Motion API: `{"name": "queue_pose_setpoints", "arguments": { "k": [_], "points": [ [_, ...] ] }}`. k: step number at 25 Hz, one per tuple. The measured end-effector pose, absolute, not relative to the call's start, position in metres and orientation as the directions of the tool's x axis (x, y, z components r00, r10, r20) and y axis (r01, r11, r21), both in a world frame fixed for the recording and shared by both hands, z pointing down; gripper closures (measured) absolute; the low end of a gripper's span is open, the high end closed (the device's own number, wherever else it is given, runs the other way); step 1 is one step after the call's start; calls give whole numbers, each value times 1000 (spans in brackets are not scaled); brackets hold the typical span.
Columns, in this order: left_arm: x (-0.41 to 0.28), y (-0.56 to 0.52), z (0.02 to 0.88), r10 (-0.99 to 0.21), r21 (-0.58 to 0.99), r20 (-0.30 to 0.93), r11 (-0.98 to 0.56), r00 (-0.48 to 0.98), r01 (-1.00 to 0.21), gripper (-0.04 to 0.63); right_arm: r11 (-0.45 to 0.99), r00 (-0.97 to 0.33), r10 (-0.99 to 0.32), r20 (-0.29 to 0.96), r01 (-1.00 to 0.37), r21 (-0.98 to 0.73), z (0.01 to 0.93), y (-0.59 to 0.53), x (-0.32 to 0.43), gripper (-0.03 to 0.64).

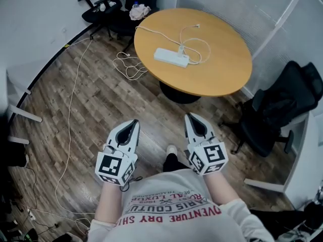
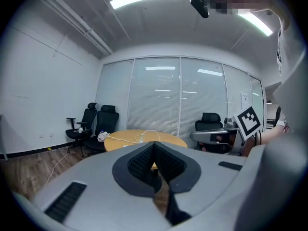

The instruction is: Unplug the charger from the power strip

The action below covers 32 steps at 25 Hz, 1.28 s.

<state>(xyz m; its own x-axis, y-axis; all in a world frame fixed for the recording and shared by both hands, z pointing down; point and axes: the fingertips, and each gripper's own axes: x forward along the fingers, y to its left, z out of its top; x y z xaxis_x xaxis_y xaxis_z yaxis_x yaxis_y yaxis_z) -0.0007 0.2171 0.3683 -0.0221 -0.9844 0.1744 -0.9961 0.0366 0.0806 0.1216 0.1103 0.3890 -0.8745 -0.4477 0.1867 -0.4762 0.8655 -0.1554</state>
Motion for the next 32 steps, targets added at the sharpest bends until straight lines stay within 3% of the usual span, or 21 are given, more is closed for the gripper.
{"name": "queue_pose_setpoints", "arguments": {
  "k": [16, 32],
  "points": [
    [-33, -5, 396, -974, 99, 223, -9, 31, -995, 561, 816, -831, -480, 281, -540, -205, 426, -107, 96, 588],
    [-149, -209, 429, -874, 115, 286, -375, 392, -920, 561, 578, -614, -692, 380, -786, -218, 463, -246, -5, 588]
  ]
}}
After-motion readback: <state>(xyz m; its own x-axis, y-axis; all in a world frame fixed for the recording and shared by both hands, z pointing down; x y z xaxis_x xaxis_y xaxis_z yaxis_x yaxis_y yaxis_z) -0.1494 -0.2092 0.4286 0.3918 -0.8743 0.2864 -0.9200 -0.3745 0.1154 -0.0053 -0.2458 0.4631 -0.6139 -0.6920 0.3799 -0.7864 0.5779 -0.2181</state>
